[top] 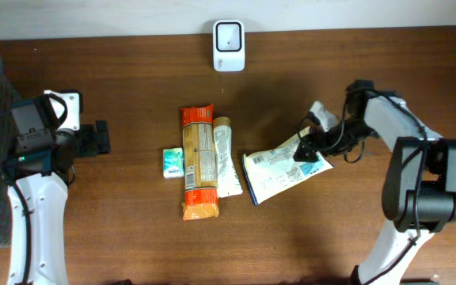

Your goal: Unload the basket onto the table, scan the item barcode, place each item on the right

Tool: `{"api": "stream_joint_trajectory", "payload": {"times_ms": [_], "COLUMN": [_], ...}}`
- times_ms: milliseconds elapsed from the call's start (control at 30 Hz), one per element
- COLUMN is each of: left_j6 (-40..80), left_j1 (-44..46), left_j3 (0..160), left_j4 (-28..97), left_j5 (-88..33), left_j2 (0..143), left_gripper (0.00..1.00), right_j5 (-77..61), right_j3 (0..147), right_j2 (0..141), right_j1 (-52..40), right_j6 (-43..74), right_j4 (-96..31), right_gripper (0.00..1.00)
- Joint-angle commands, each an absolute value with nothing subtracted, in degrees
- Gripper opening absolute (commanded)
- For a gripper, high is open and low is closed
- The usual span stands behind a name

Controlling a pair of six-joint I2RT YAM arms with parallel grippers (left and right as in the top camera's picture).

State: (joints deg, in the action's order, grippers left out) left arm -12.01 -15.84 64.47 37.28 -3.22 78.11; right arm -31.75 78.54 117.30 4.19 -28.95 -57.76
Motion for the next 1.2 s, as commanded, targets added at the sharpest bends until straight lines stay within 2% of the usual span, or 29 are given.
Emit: {"api": "stream_joint_trajectory", "payload": {"times_ms": [0, 200, 267, 467, 533, 633, 667, 733, 767, 800, 1033, 1167], "left_j6": [-12.53, -12.53, -12.53, -12.56, -12.53, -12.53, -12.53, -12.56, -12.53, -12.53, -12.56, -12.53], "left_j1": [-15.99, -15.99, -15.99, -15.99, -15.99, -15.99, -15.99, -15.99, -15.99, -15.99, -15.99, -15.99], "left_j3": [65.52, 65.52, 65.52, 65.52, 65.52, 65.52, 65.52, 65.52, 65.52, 65.52, 65.52, 65.52], "left_j4": [37.19, 37.21, 37.19, 37.19, 37.19, 37.21, 37.19, 37.21, 37.19, 37.19, 37.19, 37.19], "left_j5": [-4.25, -4.25, -4.25, -4.25, -4.25, -4.25, -4.25, -4.25, -4.25, -4.25, -4.25, -4.25], "left_j2": [77.89, 77.89, 77.89, 77.89, 77.89, 77.89, 77.89, 77.89, 77.89, 77.89, 77.89, 77.89], "left_gripper": [0.99, 0.99, 0.99, 0.99, 0.99, 0.99, 0.99, 0.99, 0.99, 0.99, 0.99, 0.99], "right_j5": [-28.56, -25.85, -25.82, -25.85, -25.89, -25.87, -25.89, -25.91, -26.83, -28.01, -44.14, -53.80], "right_j3": [76.01, 69.28, 67.79, 65.49, 64.79, 63.81, 63.66, 63.64, 63.66, 63.70, 71.33, 75.05], "right_j2": [117.75, 117.78, 117.78, 117.78, 117.78, 117.78, 117.78, 117.78, 117.78, 117.75, 116.97, 109.43], "right_j1": [0.95, -0.38, -0.38, -0.38, -0.38, -0.36, -0.38, -0.36, -0.36, -0.36, 1.67, 4.32], "right_j6": [-29.26, -21.45, -19.14, -18.96, -18.57, -14.92, -14.20, -12.93, -12.91, -12.91, -12.97, -12.93], "right_j4": [-56.51, -48.45, -46.28, -44.47, -43.57, -40.53, -39.86, -39.13, -39.11, -39.16, -45.25, -45.65], "right_gripper": [0.99, 0.99, 0.88, 0.76, 0.63, 0.50, 0.43, 0.23, 0.08, 0.04, 0.04, 0.04]}}
